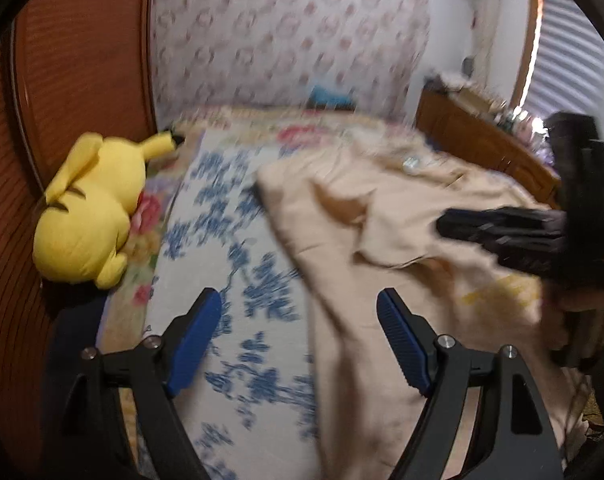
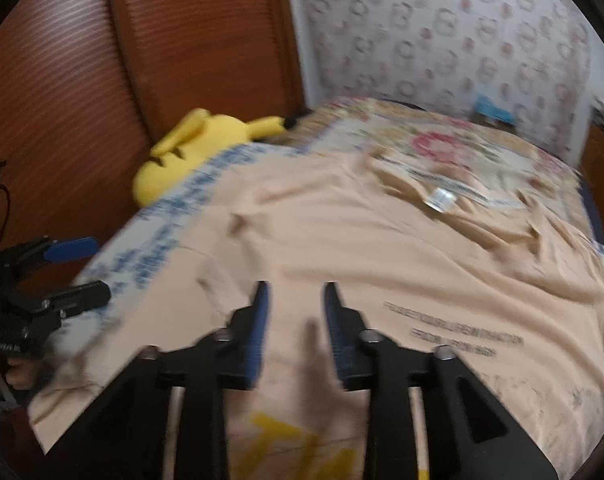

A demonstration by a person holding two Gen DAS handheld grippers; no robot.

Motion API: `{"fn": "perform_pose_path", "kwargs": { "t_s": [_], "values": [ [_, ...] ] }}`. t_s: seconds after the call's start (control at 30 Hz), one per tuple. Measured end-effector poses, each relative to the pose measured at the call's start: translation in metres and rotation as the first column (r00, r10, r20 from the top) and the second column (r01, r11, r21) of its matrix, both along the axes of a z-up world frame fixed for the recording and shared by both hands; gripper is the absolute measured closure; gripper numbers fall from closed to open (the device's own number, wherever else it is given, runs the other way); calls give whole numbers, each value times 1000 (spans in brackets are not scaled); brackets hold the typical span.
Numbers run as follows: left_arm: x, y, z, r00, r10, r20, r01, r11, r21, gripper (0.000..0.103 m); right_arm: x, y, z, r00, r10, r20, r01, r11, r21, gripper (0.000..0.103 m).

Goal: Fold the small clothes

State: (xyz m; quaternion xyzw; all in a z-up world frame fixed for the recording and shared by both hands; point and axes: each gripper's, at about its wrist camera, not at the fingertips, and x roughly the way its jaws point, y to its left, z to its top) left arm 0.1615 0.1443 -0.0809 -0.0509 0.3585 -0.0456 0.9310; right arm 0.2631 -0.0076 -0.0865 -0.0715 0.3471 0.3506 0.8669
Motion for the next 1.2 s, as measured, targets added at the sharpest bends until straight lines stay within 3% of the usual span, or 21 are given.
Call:
{"fn": "perform_pose_path", "kwargs": {
  "t_s": [0.1, 0.27, 0.47, 0.6, 0.63, 0.83, 1.0, 1.17, 1.2],
  "values": [
    [-17, -6, 13, 999, 28, 44, -29, 999, 17, 22, -8, 17, 2, 996, 88, -4, -88, 996, 12, 64],
    [-32, 0, 19, 991, 96, 95, -100, 994, 43, 22, -13, 48, -7, 982, 190, -1, -189, 979, -79, 64],
    [-27, 5, 6, 993, 96, 67, -95, 995, -16, 22, -2, 70, -27, 983, 185, -4, -182, 960, -214, 65],
    [-25, 0, 0, 994, 89, 59, -87, 996, -22, 22, -2, 68, -29, 980, 199, 19, -189, 953, -236, 97],
    [-25, -2, 0, 995, 85, 57, -84, 996, -18, 22, -1, 65, -28, 979, 200, 37, -188, 958, -217, 100],
    [-25, -14, -4, 997, 70, 41, -71, 997, 6, 22, 10, 16, -5, 996, 37, 78, -30, 996, -80, 101],
    [-19, -19, -9, 997, 75, 19, -75, 997, 14, 22, 23, -18, -6, 996, -72, 50, 77, 993, -90, 101],
    [-17, -23, -9, 998, 59, 14, -59, 998, 20, 22, 18, -40, -5, 996, -86, 27, 88, 993, -79, 101],
    [-17, -24, -8, 998, 53, 17, -53, 998, 21, 22, 14, -43, -4, 996, -84, 31, 86, 994, -71, 97]
  ]
}}
